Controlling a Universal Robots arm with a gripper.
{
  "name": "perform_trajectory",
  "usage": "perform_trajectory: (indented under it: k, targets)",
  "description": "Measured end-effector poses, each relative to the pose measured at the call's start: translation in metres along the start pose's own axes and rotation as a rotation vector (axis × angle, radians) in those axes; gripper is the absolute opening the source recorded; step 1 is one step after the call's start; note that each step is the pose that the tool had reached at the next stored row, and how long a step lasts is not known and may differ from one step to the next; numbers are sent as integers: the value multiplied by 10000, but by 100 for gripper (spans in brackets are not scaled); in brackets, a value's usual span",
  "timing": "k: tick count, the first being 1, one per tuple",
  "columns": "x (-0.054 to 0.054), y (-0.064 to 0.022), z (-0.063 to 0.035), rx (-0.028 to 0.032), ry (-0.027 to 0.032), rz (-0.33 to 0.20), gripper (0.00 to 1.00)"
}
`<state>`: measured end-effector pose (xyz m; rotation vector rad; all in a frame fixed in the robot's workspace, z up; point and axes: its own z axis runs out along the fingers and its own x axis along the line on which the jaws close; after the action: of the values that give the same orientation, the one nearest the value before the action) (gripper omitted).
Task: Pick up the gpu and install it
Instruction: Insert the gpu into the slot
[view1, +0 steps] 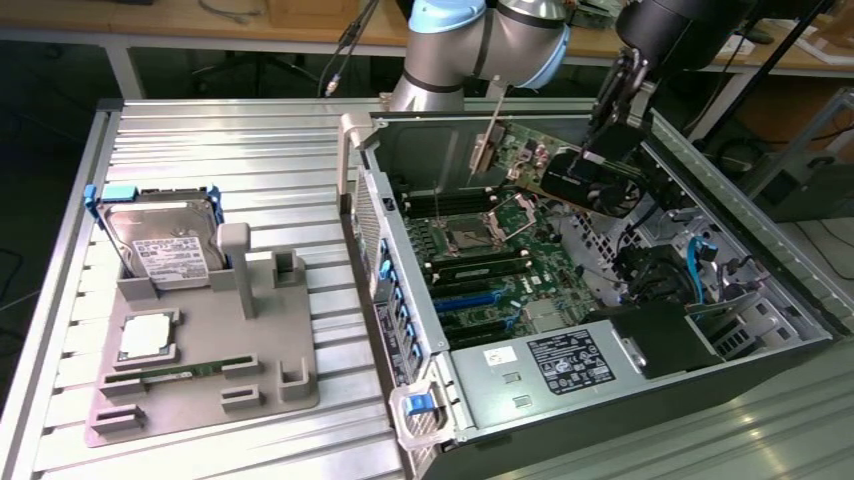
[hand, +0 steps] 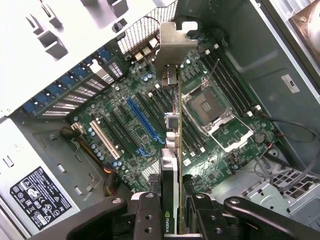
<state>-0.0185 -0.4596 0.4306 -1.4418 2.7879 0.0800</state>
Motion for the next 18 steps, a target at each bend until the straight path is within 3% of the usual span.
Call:
perform_trajectory:
  k: [18]
  targets:
    - [0, 0, 0, -25, 47, -1031, 27]
